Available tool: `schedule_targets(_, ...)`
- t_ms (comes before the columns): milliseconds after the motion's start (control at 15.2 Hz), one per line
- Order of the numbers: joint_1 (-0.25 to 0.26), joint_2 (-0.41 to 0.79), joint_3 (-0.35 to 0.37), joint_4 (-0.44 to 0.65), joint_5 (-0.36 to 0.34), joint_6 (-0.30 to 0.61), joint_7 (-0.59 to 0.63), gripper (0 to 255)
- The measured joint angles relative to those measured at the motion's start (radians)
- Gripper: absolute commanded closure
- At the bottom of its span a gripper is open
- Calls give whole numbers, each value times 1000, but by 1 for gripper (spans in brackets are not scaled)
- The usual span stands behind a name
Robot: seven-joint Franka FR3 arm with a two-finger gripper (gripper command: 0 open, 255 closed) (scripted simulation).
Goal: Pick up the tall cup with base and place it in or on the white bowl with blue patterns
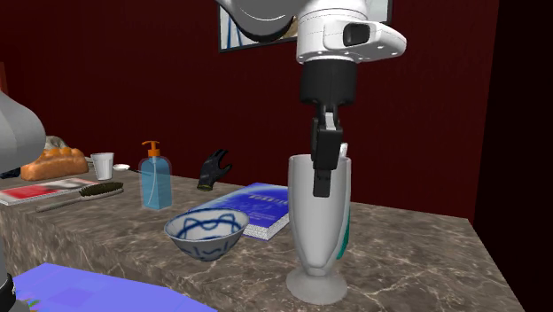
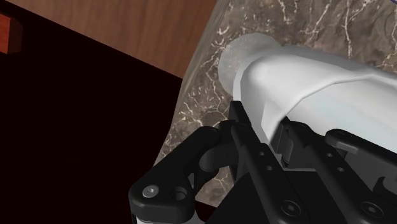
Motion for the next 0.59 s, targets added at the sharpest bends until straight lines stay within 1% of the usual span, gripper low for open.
schedule_targets(594, 0, -39, -6, 84, 5, -123, -4, 255)
